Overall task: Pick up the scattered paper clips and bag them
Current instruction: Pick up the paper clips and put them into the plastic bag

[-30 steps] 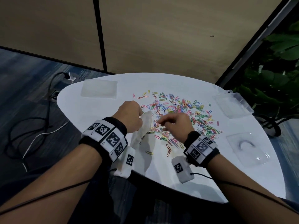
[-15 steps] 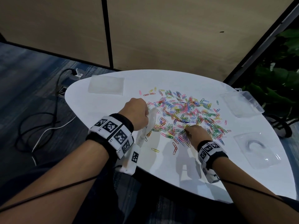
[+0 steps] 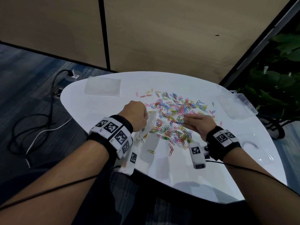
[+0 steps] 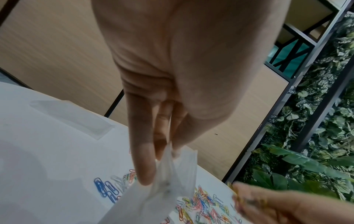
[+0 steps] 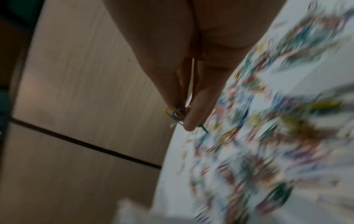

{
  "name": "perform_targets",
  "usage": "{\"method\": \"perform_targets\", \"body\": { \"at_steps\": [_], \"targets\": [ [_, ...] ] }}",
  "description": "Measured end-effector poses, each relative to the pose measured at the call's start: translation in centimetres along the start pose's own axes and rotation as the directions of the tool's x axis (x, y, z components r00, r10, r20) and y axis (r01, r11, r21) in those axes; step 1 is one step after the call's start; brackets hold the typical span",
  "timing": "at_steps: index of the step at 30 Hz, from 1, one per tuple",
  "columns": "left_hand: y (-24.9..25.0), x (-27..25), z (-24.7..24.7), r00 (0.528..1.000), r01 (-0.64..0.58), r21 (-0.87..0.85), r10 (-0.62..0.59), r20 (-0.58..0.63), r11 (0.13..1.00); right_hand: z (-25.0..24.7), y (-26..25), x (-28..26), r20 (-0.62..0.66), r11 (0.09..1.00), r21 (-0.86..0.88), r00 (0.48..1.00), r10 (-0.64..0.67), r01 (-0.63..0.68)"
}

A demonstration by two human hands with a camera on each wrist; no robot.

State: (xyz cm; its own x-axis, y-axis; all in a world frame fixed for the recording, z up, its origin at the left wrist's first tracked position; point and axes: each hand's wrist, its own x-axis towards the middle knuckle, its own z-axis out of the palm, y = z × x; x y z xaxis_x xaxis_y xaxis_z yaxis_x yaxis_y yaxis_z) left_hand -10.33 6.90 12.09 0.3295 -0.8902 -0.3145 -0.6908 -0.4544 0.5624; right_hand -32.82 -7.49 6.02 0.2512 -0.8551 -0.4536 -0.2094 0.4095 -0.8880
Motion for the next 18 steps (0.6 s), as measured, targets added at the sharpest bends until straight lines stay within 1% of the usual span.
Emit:
{"method": "perform_targets", "body": {
  "at_steps": [2, 3, 5, 7, 10, 13, 15, 17, 18],
  "targets": [
    [0.3, 0.0, 0.2, 1.0, 0.015, -0.019, -0.014, 0.021, 1.0, 1.9, -1.6, -1.8, 0.136, 0.983, 0.18, 0.99, 0.019, -0.044],
    [0.4, 0.0, 0.4, 0.999, 0.017, -0.03, -0.016, 0.031, 0.999, 2.8, -2.1, -2.6, 0.195, 0.969, 0.233, 0.98, 0.031, -0.077],
    [0.6, 0.1, 0.7, 0.999, 0.008, -0.06, -0.006, 0.036, 0.998, 4.6, -2.4, -4.0, 0.27, 0.952, 0.279, 0.962, 0.045, -0.123],
    [0.8, 0.1, 1.0, 1.0, -0.013, -0.089, 0.014, 0.017, 0.996, 6.3, -2.3, -5.0, 0.293, 0.951, 0.277, 0.955, 0.055, -0.14],
    [0.9, 0.2, 1.5, 1.0, -0.012, -0.156, 0.01, -0.014, 0.988, 8.5, -1.4, -5.6, 0.283, 0.959, 0.244, 0.957, 0.07, -0.142],
    [0.9, 0.3, 1.7, 0.999, 0.013, -0.223, -0.022, -0.04, 0.975, 9.7, -0.7, -5.4, 0.187, 0.979, 0.181, 0.981, 0.059, -0.094],
    [0.9, 0.4, 1.8, 0.999, 0.006, -0.247, -0.019, -0.05, 0.969, 10.1, -0.7, -5.5, 0.167, 0.988, 0.133, 0.985, 0.053, -0.075],
    [1.0, 0.3, 1.8, 0.998, 0.003, -0.265, -0.018, -0.057, 0.964, 10.2, -0.5, -5.6, 0.183, 1.0, 0.009, 0.983, 0.01, -0.012],
    [1.1, 0.3, 1.8, 0.998, 0.001, -0.266, -0.018, -0.061, 0.964, 10.2, -0.3, -5.6, 0.198, 0.993, -0.092, 0.979, -0.048, 0.067]
  ]
}}
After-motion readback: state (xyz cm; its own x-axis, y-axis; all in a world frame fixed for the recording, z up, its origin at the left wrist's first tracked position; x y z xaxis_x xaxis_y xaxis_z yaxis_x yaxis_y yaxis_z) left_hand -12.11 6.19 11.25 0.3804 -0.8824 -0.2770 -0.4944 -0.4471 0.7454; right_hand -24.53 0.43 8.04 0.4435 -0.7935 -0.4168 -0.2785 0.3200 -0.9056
